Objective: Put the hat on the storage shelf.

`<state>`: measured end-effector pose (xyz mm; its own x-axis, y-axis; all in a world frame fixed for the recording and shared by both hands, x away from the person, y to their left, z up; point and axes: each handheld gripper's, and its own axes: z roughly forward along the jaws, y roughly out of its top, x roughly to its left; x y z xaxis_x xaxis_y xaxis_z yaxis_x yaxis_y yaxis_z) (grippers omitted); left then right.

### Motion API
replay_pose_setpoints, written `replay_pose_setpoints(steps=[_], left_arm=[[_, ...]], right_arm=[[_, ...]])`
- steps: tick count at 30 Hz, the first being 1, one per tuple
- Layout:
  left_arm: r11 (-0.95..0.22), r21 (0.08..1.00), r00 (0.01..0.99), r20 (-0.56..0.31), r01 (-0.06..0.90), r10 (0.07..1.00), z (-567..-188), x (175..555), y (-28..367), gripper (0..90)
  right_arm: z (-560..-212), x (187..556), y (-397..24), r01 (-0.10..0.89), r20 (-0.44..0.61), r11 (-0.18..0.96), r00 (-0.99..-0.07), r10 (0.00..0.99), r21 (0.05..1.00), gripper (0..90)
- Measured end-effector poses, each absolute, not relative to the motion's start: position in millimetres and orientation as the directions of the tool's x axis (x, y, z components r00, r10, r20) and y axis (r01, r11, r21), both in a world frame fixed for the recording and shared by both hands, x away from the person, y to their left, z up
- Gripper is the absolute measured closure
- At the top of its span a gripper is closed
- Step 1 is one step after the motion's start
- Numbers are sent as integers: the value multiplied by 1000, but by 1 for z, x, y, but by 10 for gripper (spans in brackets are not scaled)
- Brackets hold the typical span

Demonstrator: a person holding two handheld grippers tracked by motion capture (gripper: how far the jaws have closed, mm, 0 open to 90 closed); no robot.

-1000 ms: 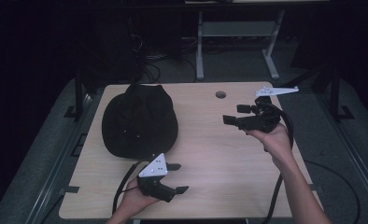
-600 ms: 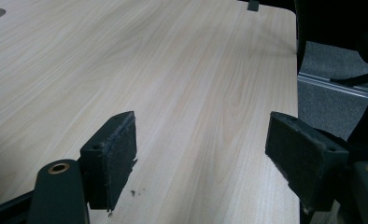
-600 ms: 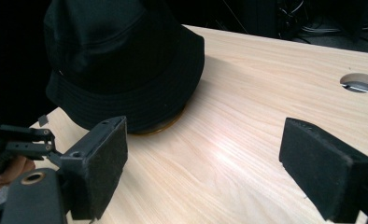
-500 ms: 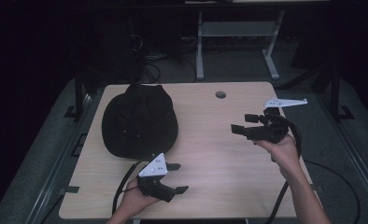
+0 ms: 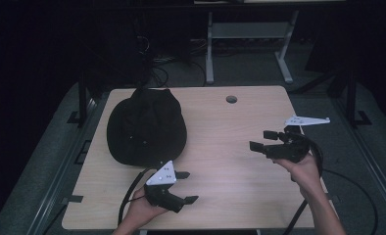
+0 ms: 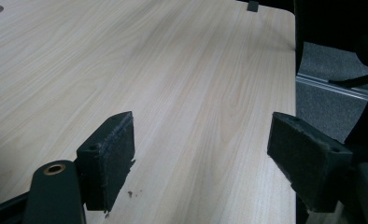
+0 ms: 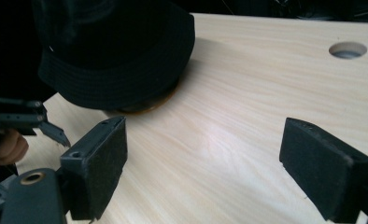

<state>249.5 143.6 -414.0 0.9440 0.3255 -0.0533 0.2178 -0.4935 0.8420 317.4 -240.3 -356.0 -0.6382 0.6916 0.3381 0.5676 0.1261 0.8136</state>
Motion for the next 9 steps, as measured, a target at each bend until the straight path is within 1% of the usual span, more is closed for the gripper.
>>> replay_pose_setpoints(steps=[9], left_arm=[[-476, 848, 942, -78, 234, 325, -410, 247, 141, 210]], right_arm=[[-374, 296, -248, 573, 346, 120, -635, 691, 811, 148]])
